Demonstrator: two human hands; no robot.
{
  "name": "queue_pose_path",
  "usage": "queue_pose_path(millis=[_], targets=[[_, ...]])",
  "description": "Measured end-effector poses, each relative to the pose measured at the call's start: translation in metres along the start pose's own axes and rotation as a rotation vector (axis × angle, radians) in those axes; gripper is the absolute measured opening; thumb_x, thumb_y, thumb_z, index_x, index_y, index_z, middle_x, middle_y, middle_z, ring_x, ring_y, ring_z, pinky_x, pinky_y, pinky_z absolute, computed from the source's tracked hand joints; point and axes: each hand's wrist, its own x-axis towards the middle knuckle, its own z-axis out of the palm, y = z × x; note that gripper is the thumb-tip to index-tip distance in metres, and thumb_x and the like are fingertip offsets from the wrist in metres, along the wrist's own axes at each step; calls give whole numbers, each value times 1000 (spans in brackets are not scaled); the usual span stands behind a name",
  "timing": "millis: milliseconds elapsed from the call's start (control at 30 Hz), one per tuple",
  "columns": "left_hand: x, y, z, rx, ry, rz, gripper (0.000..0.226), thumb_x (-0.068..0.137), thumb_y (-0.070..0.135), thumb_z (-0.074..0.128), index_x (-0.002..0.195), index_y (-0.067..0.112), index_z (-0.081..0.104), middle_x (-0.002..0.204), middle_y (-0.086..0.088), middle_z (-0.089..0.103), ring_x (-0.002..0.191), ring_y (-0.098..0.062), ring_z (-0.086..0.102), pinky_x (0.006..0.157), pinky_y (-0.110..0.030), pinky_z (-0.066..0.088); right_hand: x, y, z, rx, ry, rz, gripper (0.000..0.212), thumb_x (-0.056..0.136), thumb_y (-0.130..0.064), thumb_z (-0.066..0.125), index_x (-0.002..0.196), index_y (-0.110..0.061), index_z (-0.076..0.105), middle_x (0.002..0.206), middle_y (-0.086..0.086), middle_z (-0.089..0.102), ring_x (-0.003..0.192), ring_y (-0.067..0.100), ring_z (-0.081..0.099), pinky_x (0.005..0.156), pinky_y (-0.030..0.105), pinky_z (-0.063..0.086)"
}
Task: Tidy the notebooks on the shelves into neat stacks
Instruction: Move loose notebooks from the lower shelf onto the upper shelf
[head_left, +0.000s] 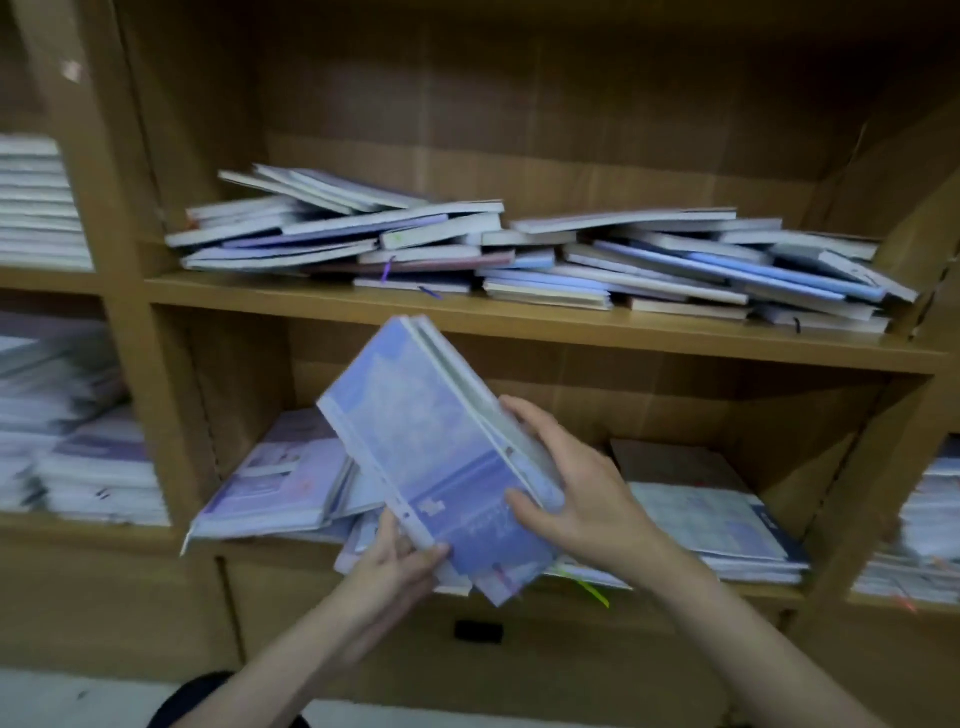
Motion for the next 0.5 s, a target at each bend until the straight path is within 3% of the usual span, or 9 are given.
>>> queue_pose_path(millis=[133,200,267,367,433,500], targets=[[2,76,8,170,-62,230,74,83,1,63,138,36,27,128,0,60,114,-22,59,87,-42,54,40,-34,-26,43,165,-153,58,84,-32,56,133,-42,26,122,-19,49,101,5,56,78,29,47],[9,115,17,297,-57,310,69,84,3,58,137,36,27,120,4,64,107,-17,63,80,-37,57,60,-40,-40,141,263,-134,52,82,-29,58,124,-45,31,111,-22,50,94,3,55,76,32,46],[19,152,29,414,-56,371,63,82,8,60,132,37,34,111,6,68,99,-15,67,72,-30,57,82,-40,-54,255,377,-98,47,82,-24,61,118,-42,37,105,-21,53,87,-4,55,72,24,47],[49,214,52,489,-24,448,63,84,15,63,133,40,32,115,1,65,92,-16,67,72,-30,58,134,-37,-76,434,580,33,40,86,-9,63,115,-28,44,97,-4,59,80,2,57,70,21,47],[78,256,67,414,85,468,69,90,18,59,145,31,20,114,-3,61,75,-13,65,62,-27,56,184,-33,-90,606,697,164,35,86,-6,60,117,-18,48,97,4,57,76,11,55,67,23,45],[105,287,75,455,245,596,68,94,20,54,148,22,14,112,-8,59,72,-12,61,66,-25,53,235,-22,-104,640,678,320,39,90,-12,58,127,-8,47,98,4,53,71,8,47,61,19,38]])
